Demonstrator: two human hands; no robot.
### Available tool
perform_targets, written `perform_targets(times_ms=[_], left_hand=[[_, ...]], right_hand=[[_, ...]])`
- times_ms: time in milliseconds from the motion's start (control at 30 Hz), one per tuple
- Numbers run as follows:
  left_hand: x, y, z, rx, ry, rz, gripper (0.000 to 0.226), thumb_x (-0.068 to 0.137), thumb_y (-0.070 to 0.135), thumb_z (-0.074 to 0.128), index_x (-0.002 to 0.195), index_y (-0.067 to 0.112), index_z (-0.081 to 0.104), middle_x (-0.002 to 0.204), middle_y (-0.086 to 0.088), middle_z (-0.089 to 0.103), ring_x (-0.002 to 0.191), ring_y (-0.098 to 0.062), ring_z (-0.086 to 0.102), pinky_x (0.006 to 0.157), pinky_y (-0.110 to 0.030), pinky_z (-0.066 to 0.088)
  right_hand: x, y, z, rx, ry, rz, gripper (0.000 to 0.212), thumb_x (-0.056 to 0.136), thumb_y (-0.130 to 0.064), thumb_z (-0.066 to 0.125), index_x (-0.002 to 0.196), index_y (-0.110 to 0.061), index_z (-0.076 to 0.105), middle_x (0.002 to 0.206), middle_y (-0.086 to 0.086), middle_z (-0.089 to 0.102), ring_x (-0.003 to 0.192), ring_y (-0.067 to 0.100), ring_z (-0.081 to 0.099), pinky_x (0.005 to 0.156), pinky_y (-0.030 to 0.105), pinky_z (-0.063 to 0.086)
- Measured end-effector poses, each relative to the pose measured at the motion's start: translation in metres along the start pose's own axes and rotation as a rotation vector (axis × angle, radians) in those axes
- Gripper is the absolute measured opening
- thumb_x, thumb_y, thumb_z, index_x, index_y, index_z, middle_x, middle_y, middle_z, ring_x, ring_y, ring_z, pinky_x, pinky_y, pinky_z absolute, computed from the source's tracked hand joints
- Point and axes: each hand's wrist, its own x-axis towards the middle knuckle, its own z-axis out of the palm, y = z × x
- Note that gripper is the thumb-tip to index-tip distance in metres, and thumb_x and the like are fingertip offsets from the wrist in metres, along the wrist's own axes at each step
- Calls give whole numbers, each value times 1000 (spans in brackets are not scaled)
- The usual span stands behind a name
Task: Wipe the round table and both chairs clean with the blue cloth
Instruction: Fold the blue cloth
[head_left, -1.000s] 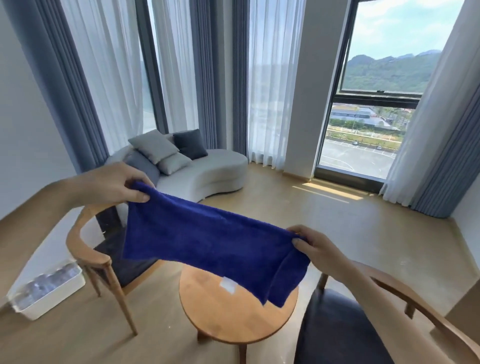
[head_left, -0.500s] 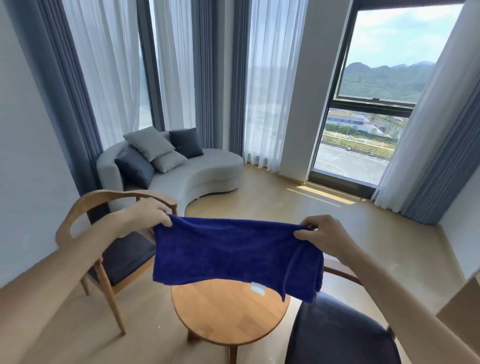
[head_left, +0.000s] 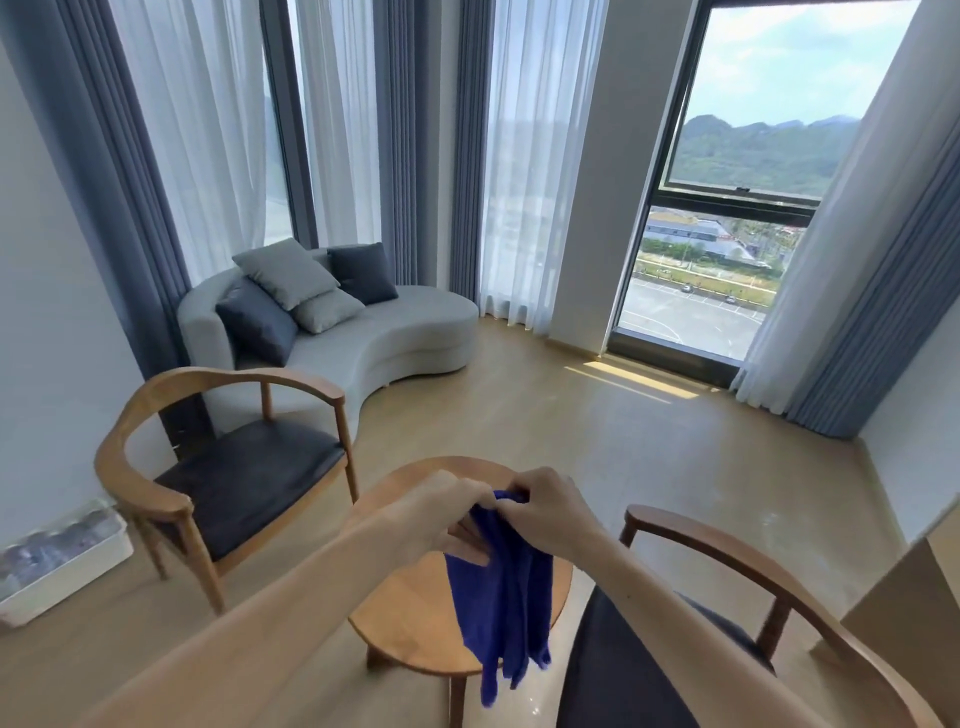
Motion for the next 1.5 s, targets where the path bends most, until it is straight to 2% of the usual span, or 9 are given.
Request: perform_targets(times_ms=[167, 300, 400, 533, 667, 900, 1167, 1333, 1500], left_hand=[[-9, 9, -5, -55, -135, -41, 31, 77, -4, 38, 93, -7, 64, 81, -24, 73, 76, -33, 73, 63, -36, 60], [-12, 11, -12, 198, -115, 88, 29, 89, -6, 48, 101, 4, 72, 72, -7, 73, 67, -15, 71, 65, -31, 61], [-8, -4, -35, 604, 77, 460, 12, 81, 25, 61, 91, 30, 64, 83, 9, 67, 74, -11, 67, 59, -25, 58], [-3, -29, -40, 931, 140, 623, 72, 59, 74, 64, 120, 48, 35, 112, 28, 43, 105, -1, 49, 82, -24, 49], [-1, -28, -39, 895, -3, 711, 28, 81, 47, 59, 105, 51, 45, 103, 23, 60, 96, -4, 60, 82, -31, 56], [-13, 17, -50, 910, -20, 814, 9, 96, 23, 53, 102, 30, 55, 96, 12, 63, 89, -7, 62, 79, -32, 57], [-14, 17, -41, 1507, 239, 1129, 47, 95, 34, 12, 118, 22, 51, 116, 4, 50, 98, -12, 50, 83, -27, 50], [-13, 19, -41, 1388, 310, 1105, 37, 100, 30, 20, 119, 23, 51, 113, 4, 48, 93, -15, 53, 79, -26, 50], [-19, 23, -39, 854, 266, 943, 14, 99, 26, 46, 108, 33, 54, 101, 11, 53, 95, -5, 54, 75, -17, 43]], right_hand=[[-2, -3, -16, -27, -166, -97, 45, 79, -62, 56, 83, -17, 66, 72, -7, 65, 63, 4, 56, 61, 19, 45], [-3, -3, -35, -101, -115, -223, 11, 87, -27, 63, 97, -23, 64, 82, -11, 63, 73, 3, 57, 67, 17, 45], [-3, -3, -52, -93, -66, -257, 19, 90, -13, 55, 104, -23, 64, 90, -10, 64, 80, 3, 57, 66, 13, 42], [-9, -3, -67, -30, -70, -311, 24, 92, -11, 54, 101, -31, 64, 91, -17, 64, 87, 4, 60, 76, 19, 49], [-16, 7, -80, -42, -102, -332, 24, 93, -11, 54, 105, -29, 65, 94, -15, 66, 91, 6, 62, 81, 24, 54], [-20, 35, -77, 1, -46, -276, 19, 95, -12, 54, 104, -28, 60, 90, -14, 65, 86, 7, 64, 74, 21, 56], [-16, 44, -69, -25, -45, -303, 20, 96, -12, 51, 98, -31, 56, 84, -20, 61, 79, 3, 63, 63, 12, 51], [-12, 48, -66, 117, -32, -282, 18, 98, -16, 49, 95, -33, 51, 88, -17, 61, 83, 7, 62, 66, 15, 52], [-6, 48, -68, 313, -74, -319, 16, 100, -19, 47, 101, -34, 52, 96, -10, 65, 88, 11, 65, 71, 22, 56]])
